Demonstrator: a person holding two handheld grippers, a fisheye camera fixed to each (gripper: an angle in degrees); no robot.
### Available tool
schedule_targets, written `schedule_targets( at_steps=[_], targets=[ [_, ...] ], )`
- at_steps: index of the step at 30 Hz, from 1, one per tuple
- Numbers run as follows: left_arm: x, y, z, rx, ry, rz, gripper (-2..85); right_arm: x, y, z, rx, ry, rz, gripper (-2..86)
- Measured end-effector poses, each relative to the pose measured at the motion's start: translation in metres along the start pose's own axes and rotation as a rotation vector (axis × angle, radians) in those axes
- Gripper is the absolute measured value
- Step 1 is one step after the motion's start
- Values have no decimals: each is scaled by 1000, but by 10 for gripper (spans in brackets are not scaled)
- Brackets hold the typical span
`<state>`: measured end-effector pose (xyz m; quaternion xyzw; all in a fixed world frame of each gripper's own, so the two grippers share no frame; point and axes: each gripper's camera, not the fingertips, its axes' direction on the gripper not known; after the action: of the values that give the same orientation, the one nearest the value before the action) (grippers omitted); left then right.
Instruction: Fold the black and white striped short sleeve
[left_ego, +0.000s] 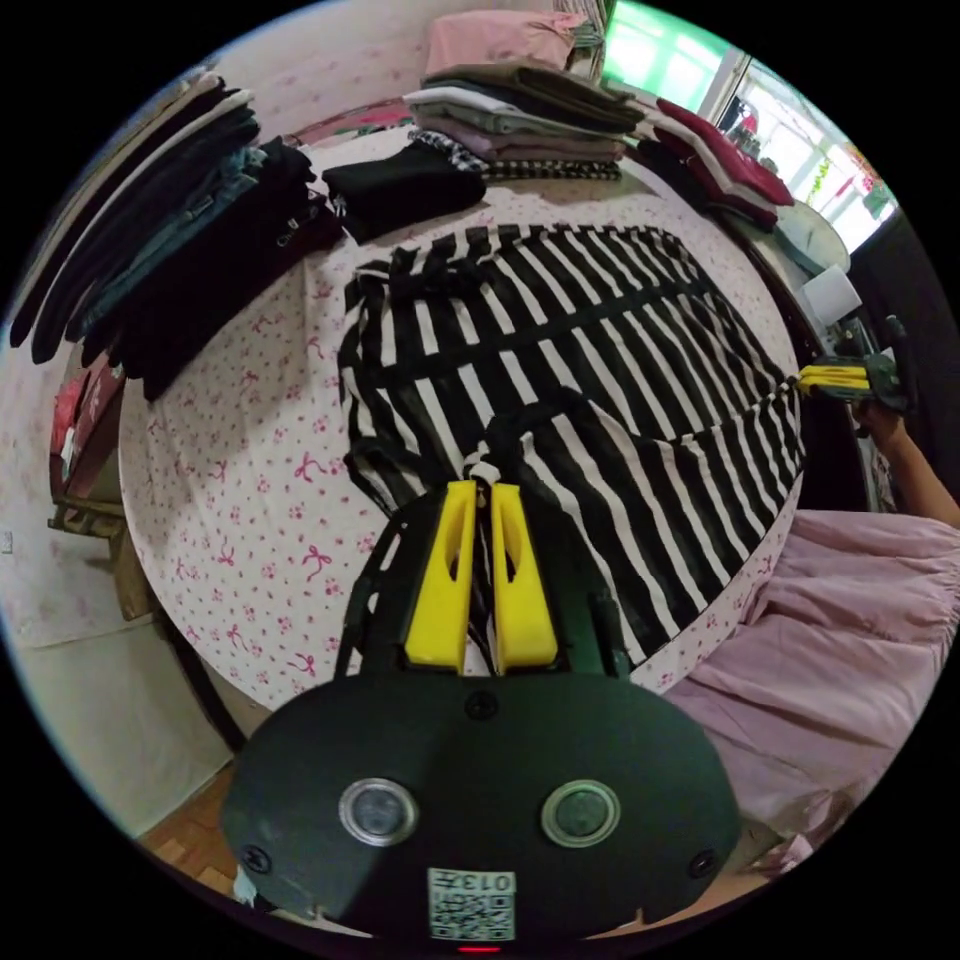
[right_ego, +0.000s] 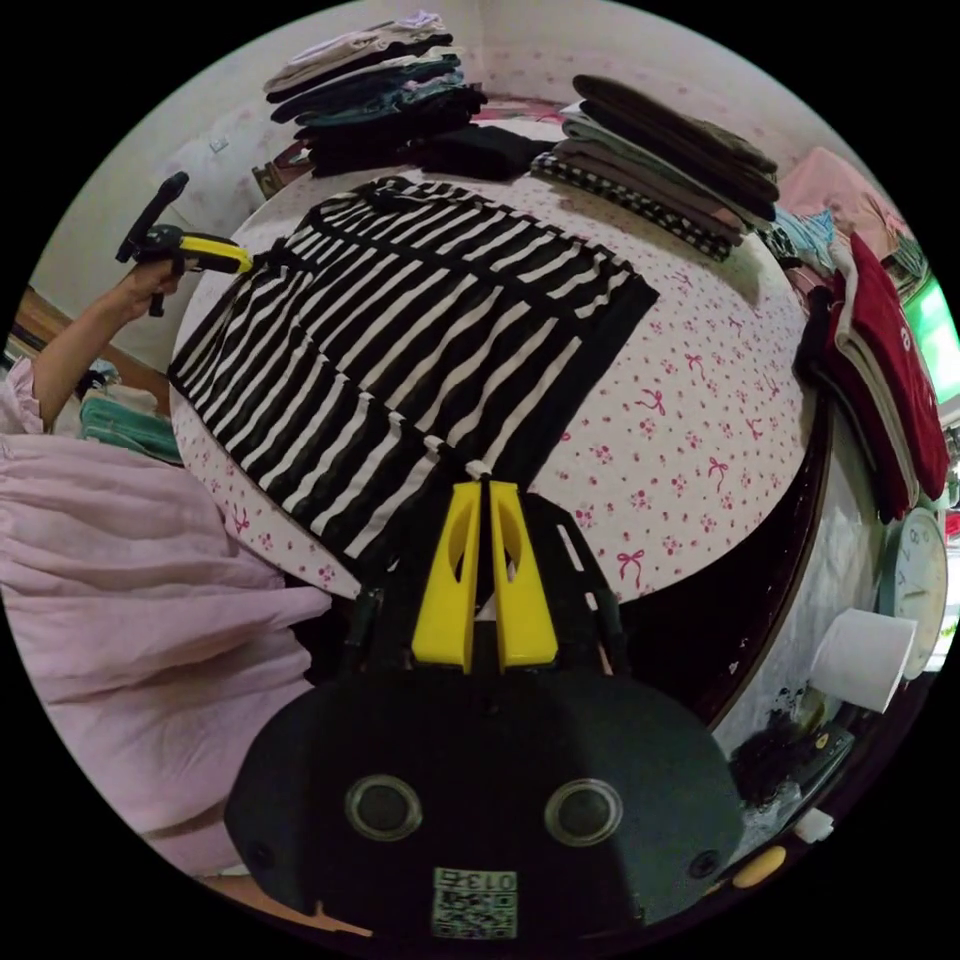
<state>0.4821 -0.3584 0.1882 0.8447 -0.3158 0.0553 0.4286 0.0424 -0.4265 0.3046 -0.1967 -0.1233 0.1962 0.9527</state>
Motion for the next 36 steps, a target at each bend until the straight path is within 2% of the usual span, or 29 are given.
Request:
schedule_targets(
  at_steps=[8, 12, 16, 19, 22, 25, 28, 33, 36],
  targets=[
    [-19, -19, -3, 91, -15, -56, 24, 4, 0, 2, 14, 42, 47, 16],
    [-29, -27, 30, 15, 30, -102, 39, 9, 1, 20, -45, 28, 97, 29],
    [-36, 3, 27, -3, -5, -152, 55, 12, 13, 1, -2, 54, 150, 42],
    [-38, 37, 18, 21, 47, -195, 50, 15, 25, -12, 43, 43, 187, 36],
    [-15, 61, 15, 62, 129, -131, 33, 7, 37, -20, 74, 8, 169, 28],
    [15, 71, 36, -22, 118, -50, 13, -7, 40, -13, 62, 7, 112, 24],
    [33, 84, 68, -157, 76, 21, 1, -18, 42, 11, -37, -7, 93, 17],
    [17, 105, 74, -187, 109, 8, -3, -11, 58, 17, -112, -40, 110, 9],
    [6, 110, 76, -213, 142, 9, -3, 4, 67, 3, -45, -43, 155, 10]
  ],
)
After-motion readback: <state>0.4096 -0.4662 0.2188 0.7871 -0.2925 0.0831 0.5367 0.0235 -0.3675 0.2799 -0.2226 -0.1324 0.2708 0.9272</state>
